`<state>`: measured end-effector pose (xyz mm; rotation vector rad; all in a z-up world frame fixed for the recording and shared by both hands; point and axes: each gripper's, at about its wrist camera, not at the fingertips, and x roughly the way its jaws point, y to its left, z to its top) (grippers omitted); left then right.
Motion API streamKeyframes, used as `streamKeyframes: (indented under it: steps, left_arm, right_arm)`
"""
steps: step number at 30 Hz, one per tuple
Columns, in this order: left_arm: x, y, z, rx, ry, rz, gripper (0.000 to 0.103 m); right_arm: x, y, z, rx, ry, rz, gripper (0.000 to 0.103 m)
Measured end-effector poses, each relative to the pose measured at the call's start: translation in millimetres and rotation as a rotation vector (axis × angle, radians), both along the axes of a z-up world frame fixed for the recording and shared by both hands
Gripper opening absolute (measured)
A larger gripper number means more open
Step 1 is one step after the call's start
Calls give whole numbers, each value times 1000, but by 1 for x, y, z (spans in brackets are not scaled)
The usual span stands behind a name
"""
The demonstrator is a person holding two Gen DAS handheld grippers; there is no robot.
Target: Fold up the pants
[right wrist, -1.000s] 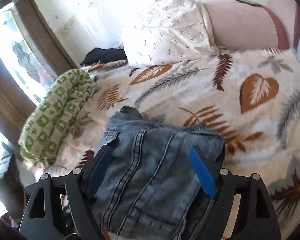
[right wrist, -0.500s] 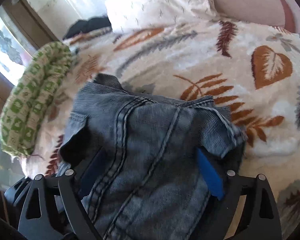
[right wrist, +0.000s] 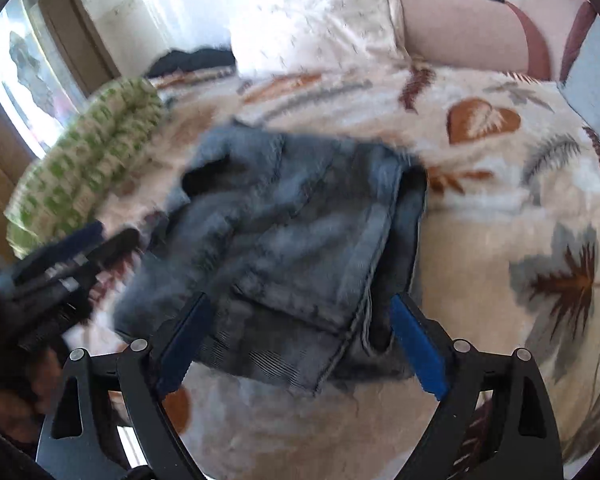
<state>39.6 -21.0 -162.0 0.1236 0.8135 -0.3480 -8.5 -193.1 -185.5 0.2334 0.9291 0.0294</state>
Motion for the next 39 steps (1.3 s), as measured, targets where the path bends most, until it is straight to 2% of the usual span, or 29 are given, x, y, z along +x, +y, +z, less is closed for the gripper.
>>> streamKeyframes:
  steps: [4,6,7,10,14,17,19,23,27,39]
  left_arm:
    - [0,0,-11,39,-34,61,96]
    - [3,1,-16,40,-31,68,99]
    - [4,1,-18,44,-28,73,103]
    - [7,0,-24,51,-32,78,103]
    - [10,1,-26,46,-21,78,103]
    - [6,7,-17,23,-9,88,103]
    - [1,8,-10,48,-37,86,103]
    - [-15,13,12,33,-90,88,102]
    - [-31,21,41,18,-161,100,102]
    - [-76,43,103,-12,-296,127,103]
  right_arm:
    - [3,7,-20,-46,1,-2,101]
    - [7,10,-28,-91,18,-6,103]
    - [9,8,-32,-82,22,-14,103]
    - [9,3,-36,-50,31,-15,103]
    - [7,5,-36,-62,19,-12,103]
    - [4,4,-31,-62,2,-5,103]
    - [0,4,-20,-56,-3,-4,103]
    - [-18,1,12,-45,-120,-5,103]
    - [-44,5,49,-111,-246,-30,103]
    - [-99,18,103,-140,-382,-71,103]
